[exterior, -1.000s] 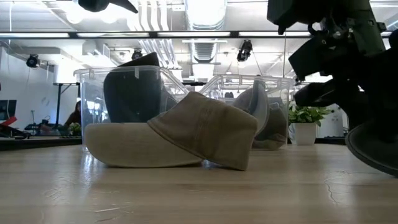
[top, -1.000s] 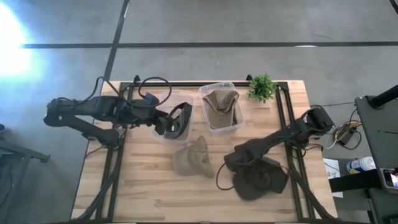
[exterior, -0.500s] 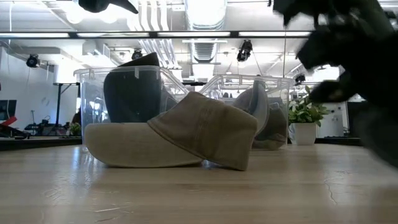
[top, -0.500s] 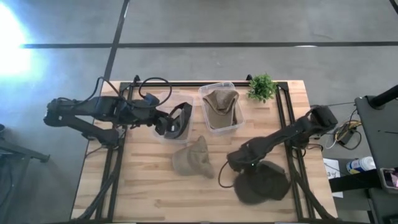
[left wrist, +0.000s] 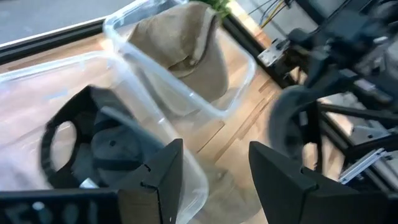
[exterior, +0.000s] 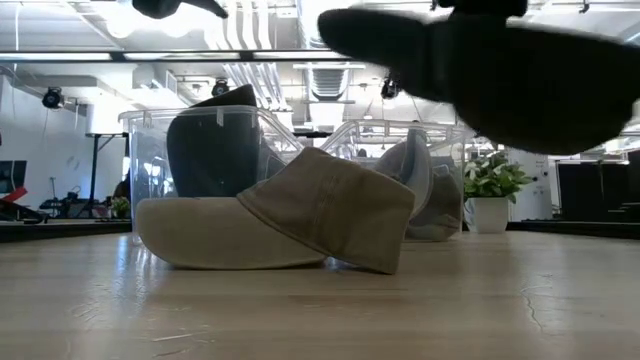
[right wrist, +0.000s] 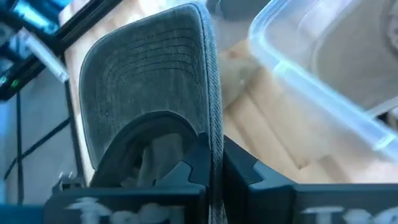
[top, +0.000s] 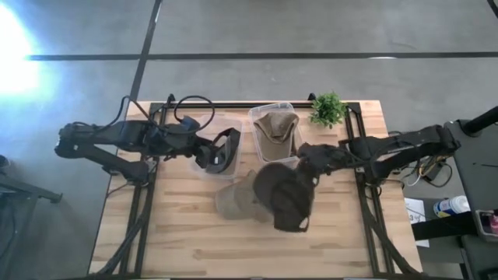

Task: Pick & Place hat
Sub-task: Put the black cap into the left transparent bin

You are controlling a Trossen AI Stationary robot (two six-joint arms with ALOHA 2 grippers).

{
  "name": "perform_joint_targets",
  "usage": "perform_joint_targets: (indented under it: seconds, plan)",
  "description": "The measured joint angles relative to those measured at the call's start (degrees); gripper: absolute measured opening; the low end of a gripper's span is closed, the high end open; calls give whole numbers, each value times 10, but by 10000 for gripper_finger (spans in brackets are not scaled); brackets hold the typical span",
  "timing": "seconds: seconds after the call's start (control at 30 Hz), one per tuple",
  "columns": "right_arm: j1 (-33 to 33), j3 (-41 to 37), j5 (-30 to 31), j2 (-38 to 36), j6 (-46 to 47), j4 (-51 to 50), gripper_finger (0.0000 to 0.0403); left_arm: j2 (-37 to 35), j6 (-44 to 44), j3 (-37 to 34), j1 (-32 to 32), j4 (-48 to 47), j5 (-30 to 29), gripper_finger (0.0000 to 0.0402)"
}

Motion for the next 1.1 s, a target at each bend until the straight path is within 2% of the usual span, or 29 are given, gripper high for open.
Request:
perform_joint_targets:
  seconds: [0.27, 0.4, 0.6, 0.83, 0.97, 1.1]
  plan:
    - [-74, 24, 11, 62, -7, 114, 12, 8, 22, 0, 0, 52, 13, 176]
    - [-101, 81, -23, 120, -61, 110, 12, 20, 39, 0, 0, 57, 30, 176]
    - [-106, 181, -81, 196, -136, 99, 12, 65, 94, 0, 1, 79, 61, 176]
    - [-106, 280, -83, 251, -187, -5, 13, 101, 124, 0, 1, 56, 71, 176]
    - [-106, 307, -83, 260, -205, -10, 13, 110, 125, 0, 1, 57, 75, 176]
    - [-107, 321, -82, 262, -210, -7, 13, 115, 141, 0, 1, 67, 116, 173]
